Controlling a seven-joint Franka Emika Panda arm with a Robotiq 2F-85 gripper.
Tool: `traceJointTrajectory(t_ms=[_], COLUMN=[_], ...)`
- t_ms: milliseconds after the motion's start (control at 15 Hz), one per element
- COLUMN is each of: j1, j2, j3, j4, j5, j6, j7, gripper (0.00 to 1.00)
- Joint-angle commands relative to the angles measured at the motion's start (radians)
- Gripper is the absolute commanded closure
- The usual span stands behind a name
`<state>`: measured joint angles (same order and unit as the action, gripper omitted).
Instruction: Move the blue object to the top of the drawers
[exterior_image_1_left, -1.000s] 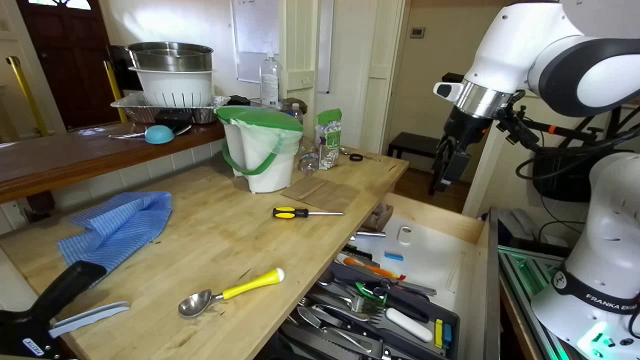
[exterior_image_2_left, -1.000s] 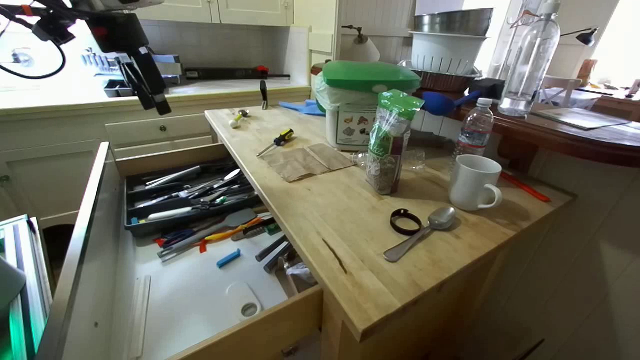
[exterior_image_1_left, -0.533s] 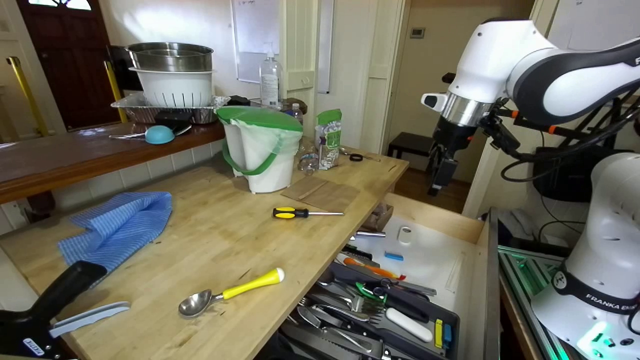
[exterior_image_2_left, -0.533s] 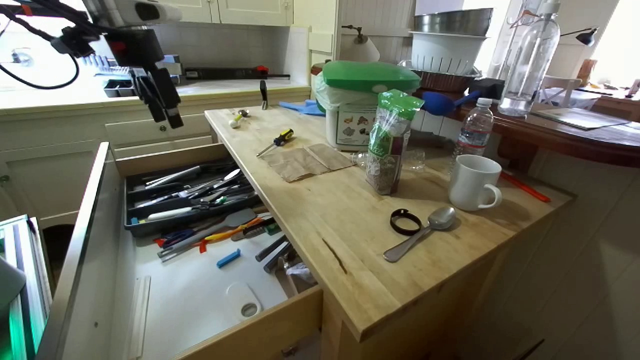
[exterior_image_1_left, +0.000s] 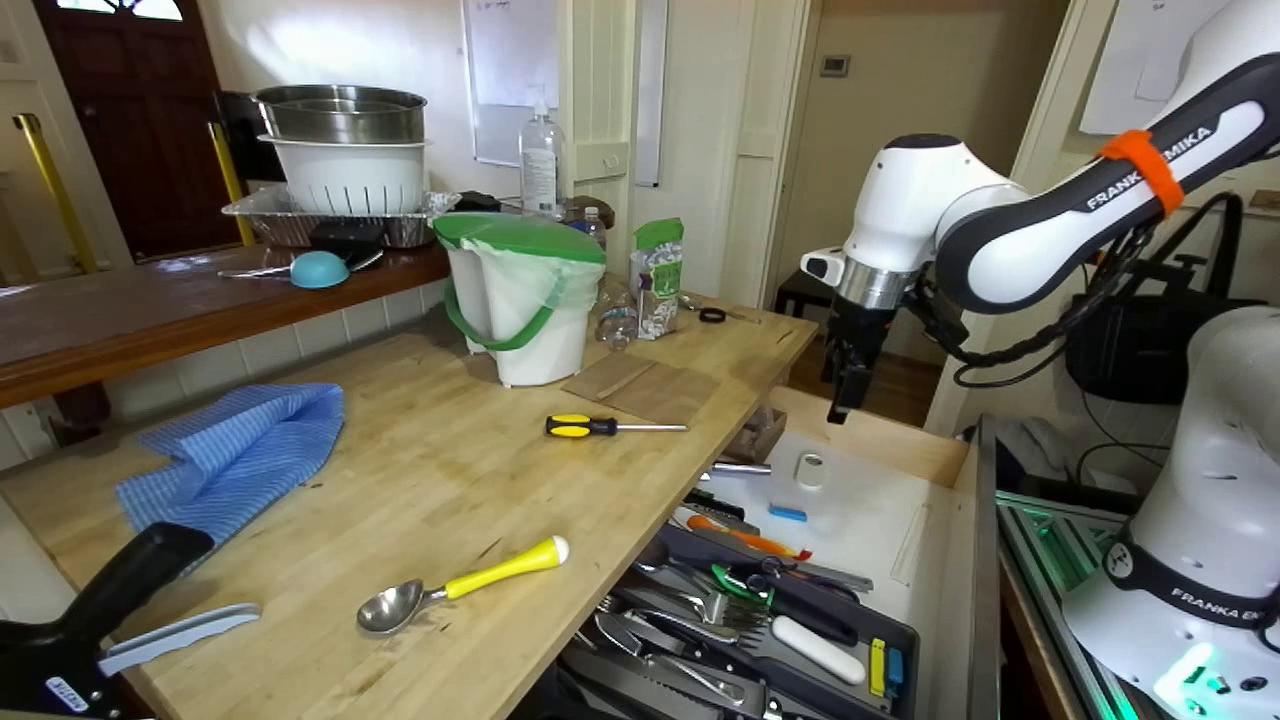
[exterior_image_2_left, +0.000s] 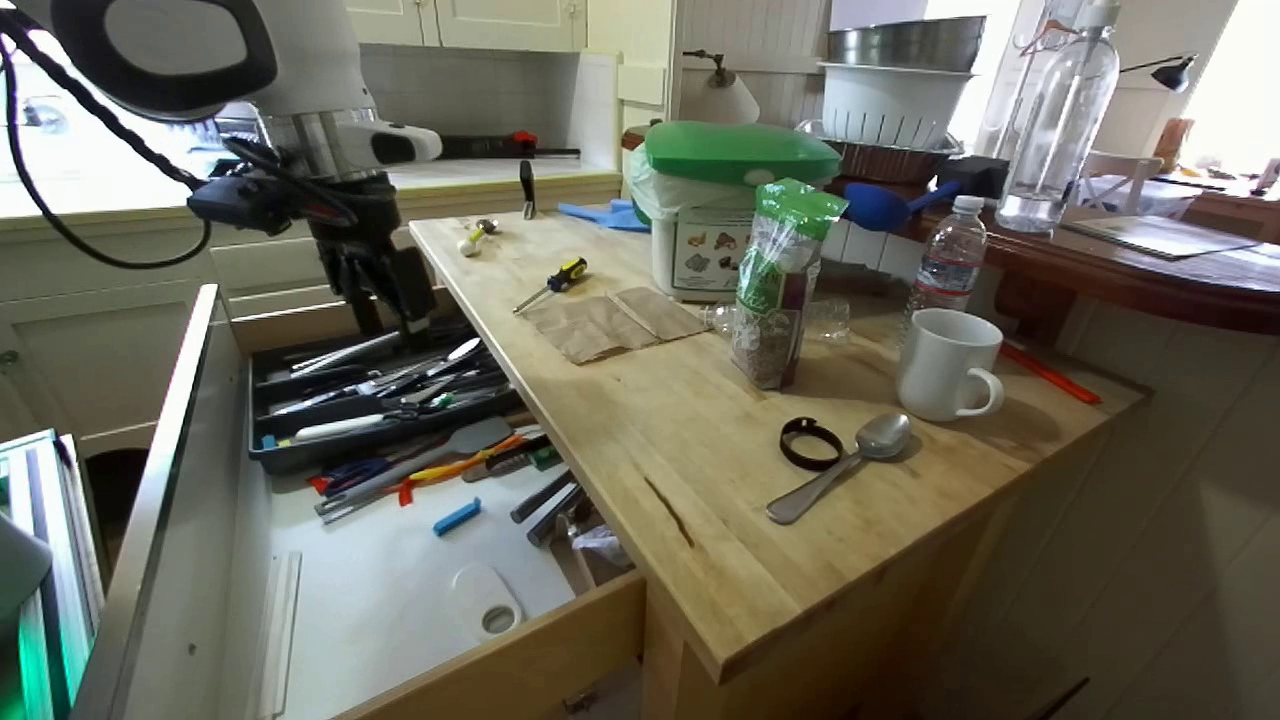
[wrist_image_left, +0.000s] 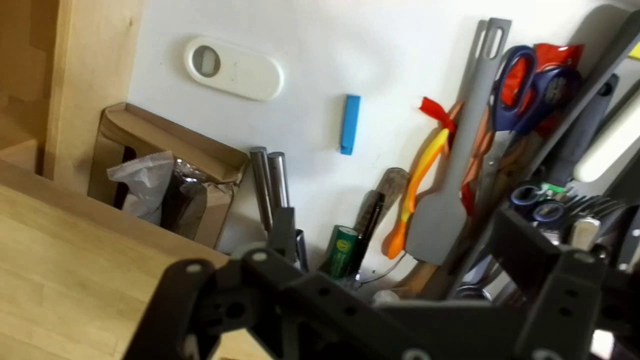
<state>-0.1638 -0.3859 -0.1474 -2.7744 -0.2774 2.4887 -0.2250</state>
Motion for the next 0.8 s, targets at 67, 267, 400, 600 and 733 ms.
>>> traceJointTrajectory(t_ms=[67, 267, 400, 600, 733], j1=[-0.094, -0.071, -0.073, -0.075, -0.079], j2=[0.136, 0.116, 0.130, 0.185, 0.234], j3=[0.061, 0.040, 0.041, 0.051, 0.042], j4=[0.001, 0.002, 0.006, 0.012, 0.012], j5=[-0.132, -0.103, -0.105, -0.170, -0.179], j6=[0.061, 0.043, 0.043, 0.131, 0.199], j7=[0.209, 0.168, 0.175, 0.176, 0.174], gripper=[0.00, 0.00, 0.00, 0.00, 0.00])
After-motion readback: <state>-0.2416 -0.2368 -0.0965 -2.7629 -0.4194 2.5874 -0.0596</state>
